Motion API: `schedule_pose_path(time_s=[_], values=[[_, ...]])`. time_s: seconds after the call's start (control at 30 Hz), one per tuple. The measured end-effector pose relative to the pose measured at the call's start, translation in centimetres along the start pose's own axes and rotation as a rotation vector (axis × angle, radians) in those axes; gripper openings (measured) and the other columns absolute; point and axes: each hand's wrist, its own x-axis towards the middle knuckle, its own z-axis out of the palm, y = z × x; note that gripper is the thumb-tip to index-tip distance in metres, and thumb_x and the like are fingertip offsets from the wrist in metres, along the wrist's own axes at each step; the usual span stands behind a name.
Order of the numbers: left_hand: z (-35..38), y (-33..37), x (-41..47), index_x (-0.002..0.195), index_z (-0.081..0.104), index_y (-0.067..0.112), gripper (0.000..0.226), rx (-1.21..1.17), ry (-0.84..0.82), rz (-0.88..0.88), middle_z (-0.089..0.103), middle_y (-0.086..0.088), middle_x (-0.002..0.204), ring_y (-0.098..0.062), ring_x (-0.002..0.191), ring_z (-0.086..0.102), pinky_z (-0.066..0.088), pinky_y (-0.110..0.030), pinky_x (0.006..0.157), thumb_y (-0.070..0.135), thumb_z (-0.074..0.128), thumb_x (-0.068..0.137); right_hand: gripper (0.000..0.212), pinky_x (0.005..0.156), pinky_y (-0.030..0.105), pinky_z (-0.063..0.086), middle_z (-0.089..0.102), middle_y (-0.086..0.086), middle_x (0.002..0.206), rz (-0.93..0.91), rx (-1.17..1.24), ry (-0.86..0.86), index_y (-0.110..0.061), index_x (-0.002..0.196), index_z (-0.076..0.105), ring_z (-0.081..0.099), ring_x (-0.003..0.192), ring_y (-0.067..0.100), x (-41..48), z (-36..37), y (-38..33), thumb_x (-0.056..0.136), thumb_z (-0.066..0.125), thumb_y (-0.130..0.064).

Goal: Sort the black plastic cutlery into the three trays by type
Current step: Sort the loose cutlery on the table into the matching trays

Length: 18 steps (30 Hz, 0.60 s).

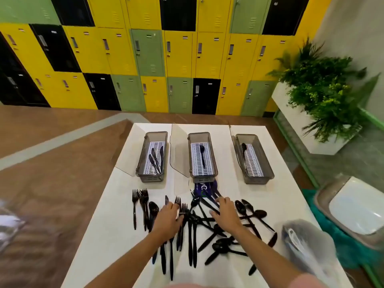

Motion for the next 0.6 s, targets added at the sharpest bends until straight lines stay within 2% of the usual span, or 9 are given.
schedule_pose_path(time_s=[0.2, 0.3, 0.33, 0.47, 0.6], values=[[2.3, 0.1, -1.4, 0.136, 0.036, 0.014, 0.059, -0.026, 0.062, -0.072, 0.038, -0.007, 0.133, -0.024, 0.125, 0.034, 0.032, -0.029, 0.106, 0.047, 0.053, 0.090, 0.074, 0.102, 0.031, 0.035, 0.040, 0.004, 0.134, -0.021, 0.001, 0.058, -0.014, 0.137, 0.038, 0.037, 0.126, 0.022, -1.2, 1.5, 0.2, 0.082, 0.061, -0.058], [2.9, 0.5, -1.4, 0.139, 0.031, 0.013, 0.073, -0.022, 0.044, -0.119, 0.036, -0.007, 0.134, -0.025, 0.125, 0.035, 0.031, -0.029, 0.105, 0.054, 0.057, 0.085, 0.106, 0.103, 0.031, 0.032, 0.037, 0.000, 0.134, -0.056, -0.029, -0.041, -0.017, 0.139, 0.035, 0.035, 0.125, 0.019, -1.2, 2.1, -0.2, 0.060, 0.050, -0.086], [3.1, 0.7, -1.4, 0.139, 0.030, 0.012, 0.076, -0.002, 0.033, -0.124, 0.035, -0.007, 0.134, -0.025, 0.124, 0.036, 0.031, -0.029, 0.104, 0.057, 0.058, 0.084, 0.112, 0.103, 0.031, 0.032, 0.037, 0.000, 0.134, -0.068, -0.060, -0.062, -0.017, 0.139, 0.035, 0.035, 0.124, 0.020, -1.3, 2.5, -0.2, 0.054, 0.047, -0.090], [3.4, 1.3, -0.7, 0.137, 0.030, 0.013, 0.074, 0.001, 0.034, -0.188, 0.034, -0.006, 0.134, -0.023, 0.123, 0.037, 0.034, -0.028, 0.102, 0.056, 0.058, 0.084, 0.092, 0.100, 0.031, 0.034, 0.037, 0.001, 0.133, -0.069, -0.164, -0.048, -0.019, 0.138, 0.035, 0.036, 0.122, 0.021, -0.8, 3.6, -0.1, 0.068, 0.062, -0.073], [3.6, 1.1, -0.2, 0.135, 0.032, 0.018, 0.067, -0.019, 0.100, -0.269, 0.035, -0.004, 0.134, -0.024, 0.123, 0.035, 0.033, -0.033, 0.102, 0.054, 0.058, 0.085, 0.081, 0.102, 0.029, 0.032, 0.040, 0.000, 0.132, 0.015, -0.147, -0.027, -0.017, 0.137, 0.035, 0.037, 0.123, 0.020, -0.1, 3.6, 0.1, 0.076, 0.064, -0.061]])
